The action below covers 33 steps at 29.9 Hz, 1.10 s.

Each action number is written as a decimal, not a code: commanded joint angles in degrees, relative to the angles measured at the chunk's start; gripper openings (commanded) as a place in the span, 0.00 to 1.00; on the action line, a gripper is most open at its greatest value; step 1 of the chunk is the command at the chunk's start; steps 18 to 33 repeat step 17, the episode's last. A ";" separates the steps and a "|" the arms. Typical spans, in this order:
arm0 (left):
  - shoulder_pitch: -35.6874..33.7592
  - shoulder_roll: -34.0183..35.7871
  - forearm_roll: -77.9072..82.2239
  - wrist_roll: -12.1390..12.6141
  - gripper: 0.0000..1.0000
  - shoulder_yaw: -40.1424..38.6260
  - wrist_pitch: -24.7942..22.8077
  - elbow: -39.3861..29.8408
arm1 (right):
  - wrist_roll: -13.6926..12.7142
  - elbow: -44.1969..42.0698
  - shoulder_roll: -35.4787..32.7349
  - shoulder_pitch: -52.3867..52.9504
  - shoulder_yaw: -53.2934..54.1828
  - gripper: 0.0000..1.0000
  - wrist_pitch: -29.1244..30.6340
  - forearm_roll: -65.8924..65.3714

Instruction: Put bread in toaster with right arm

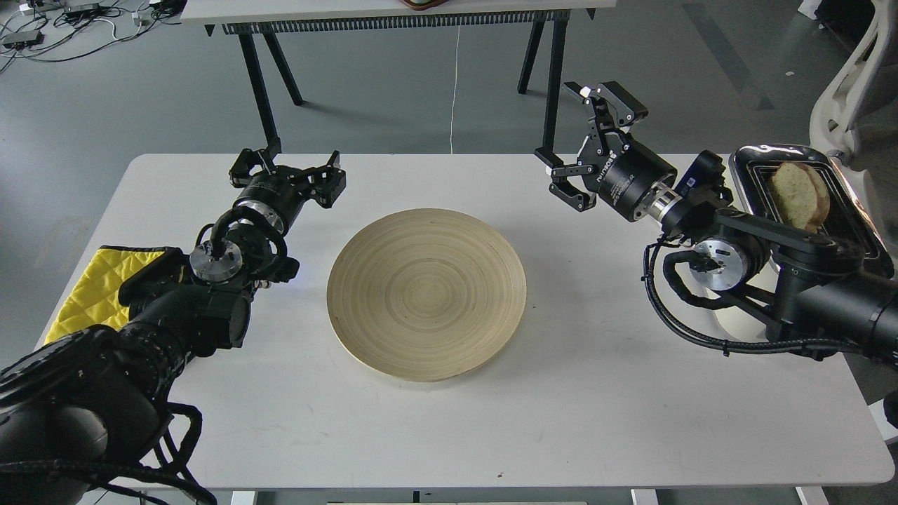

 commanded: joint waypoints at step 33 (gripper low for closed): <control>0.00 0.01 0.00 0.03 1.00 -0.02 0.00 0.00 | -0.01 -7.58 4.04 -3.29 1.70 0.99 1.72 -0.05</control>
